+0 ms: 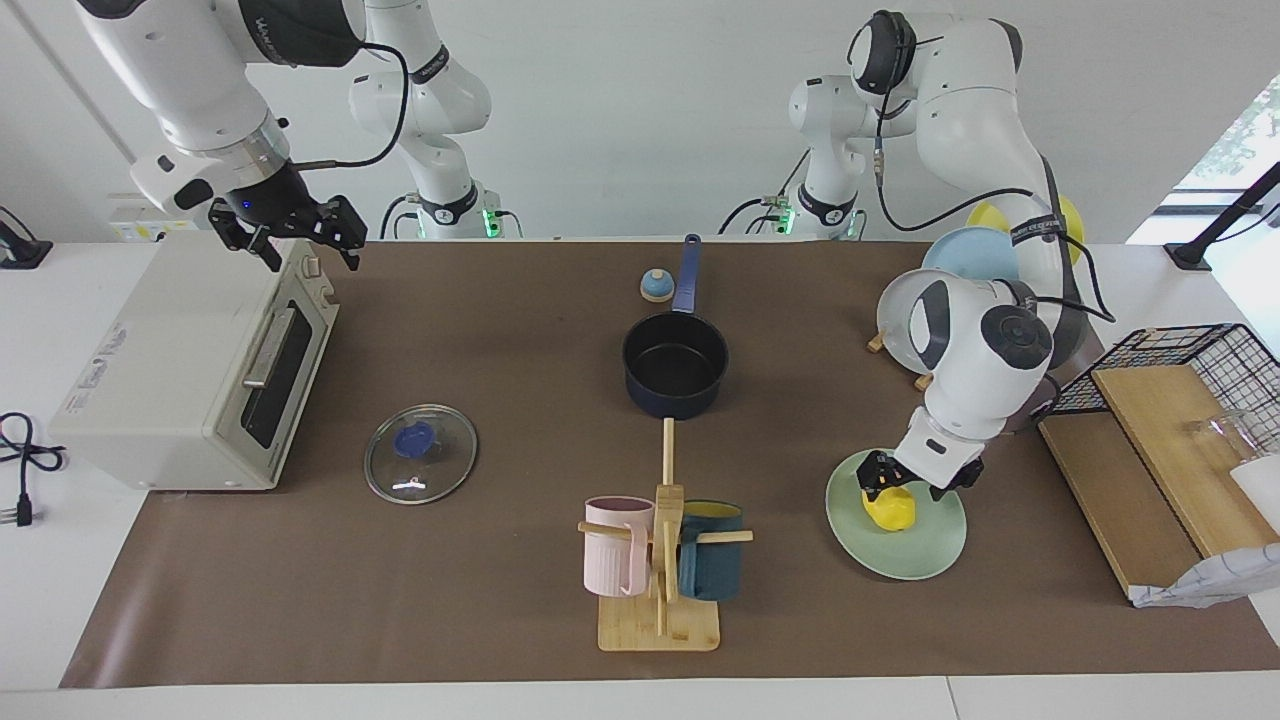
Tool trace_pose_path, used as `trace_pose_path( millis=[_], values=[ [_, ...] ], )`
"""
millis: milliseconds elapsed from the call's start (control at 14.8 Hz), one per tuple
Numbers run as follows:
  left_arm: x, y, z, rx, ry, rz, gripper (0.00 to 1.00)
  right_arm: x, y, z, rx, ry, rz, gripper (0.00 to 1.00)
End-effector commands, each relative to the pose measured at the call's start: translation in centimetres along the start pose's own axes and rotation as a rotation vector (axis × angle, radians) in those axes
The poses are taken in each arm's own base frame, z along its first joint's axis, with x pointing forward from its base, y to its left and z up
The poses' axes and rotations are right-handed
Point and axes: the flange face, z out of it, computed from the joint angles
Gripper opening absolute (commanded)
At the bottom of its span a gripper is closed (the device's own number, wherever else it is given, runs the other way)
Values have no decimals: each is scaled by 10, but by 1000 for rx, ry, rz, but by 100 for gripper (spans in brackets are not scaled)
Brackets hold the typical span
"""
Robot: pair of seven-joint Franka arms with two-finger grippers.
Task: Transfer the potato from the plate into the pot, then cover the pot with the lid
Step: 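Grasp the yellow potato with the left gripper while the right gripper reaches the lid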
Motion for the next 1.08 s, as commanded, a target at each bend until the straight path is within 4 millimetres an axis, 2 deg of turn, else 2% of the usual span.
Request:
trace_pose_path(
  millis=[0,202,405,607,675,742,810,877,1012],
  values=[
    [1,-3,6,22,24,-19,100,-12,-30,40,17,60,-61,100],
    [-3,-5,16,21,32,-35,100,12,-53,89,14,60,-97,100],
    [-8,-4,25,19,35,-34,100,43,-55,140,11,76,-105,100],
    [-8,-5,26,21,32,-34,97,58,-57,179,5,91,-110,100],
    [-8,-5,24,20,31,-35,86,59,-64,190,-4,102,-131,100],
    [-8,-6,23,21,31,-33,59,63,-62,198,-6,111,-156,100],
    [-7,-7,22,21,29,-32,20,65,-62,205,-8,105,-182,100],
    [-7,-7,21,21,31,-32,0,66,-60,213,-8,96,-188,100],
    [-5,-7,18,21,37,-32,0,67,-59,233,-13,92,-262,100]
  ],
)
